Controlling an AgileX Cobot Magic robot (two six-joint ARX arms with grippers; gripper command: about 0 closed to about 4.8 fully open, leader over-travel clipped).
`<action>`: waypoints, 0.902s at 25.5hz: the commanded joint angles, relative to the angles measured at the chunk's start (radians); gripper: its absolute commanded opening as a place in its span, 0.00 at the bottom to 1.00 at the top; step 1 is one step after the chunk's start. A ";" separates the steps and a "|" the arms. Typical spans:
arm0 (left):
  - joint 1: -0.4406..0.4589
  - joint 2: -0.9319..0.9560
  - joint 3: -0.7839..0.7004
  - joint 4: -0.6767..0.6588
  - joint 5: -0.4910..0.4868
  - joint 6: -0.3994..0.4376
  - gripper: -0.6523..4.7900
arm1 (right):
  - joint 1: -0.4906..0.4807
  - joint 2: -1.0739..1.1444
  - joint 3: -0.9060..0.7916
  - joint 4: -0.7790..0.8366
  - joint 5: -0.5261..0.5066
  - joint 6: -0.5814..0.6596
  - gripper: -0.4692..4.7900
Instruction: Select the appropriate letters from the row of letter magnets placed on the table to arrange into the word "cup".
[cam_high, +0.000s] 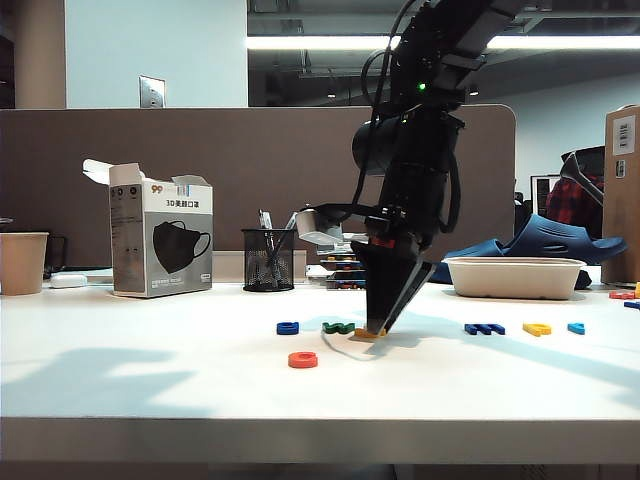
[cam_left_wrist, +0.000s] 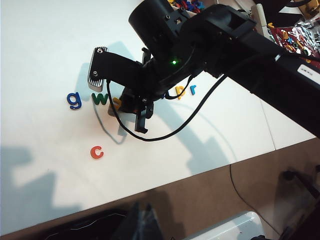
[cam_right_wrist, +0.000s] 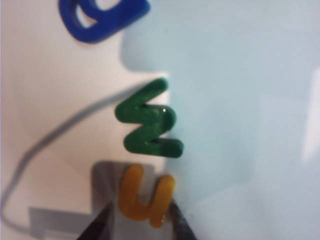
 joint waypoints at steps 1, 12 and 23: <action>-0.001 -0.003 0.005 0.006 -0.003 0.005 0.11 | 0.000 0.001 0.002 -0.003 0.019 0.000 0.39; -0.001 -0.003 0.005 0.006 -0.003 0.004 0.11 | 0.000 0.001 0.002 -0.016 0.014 0.006 0.40; -0.001 -0.003 0.005 0.006 -0.003 0.005 0.11 | 0.000 0.001 0.002 -0.019 -0.012 0.082 0.43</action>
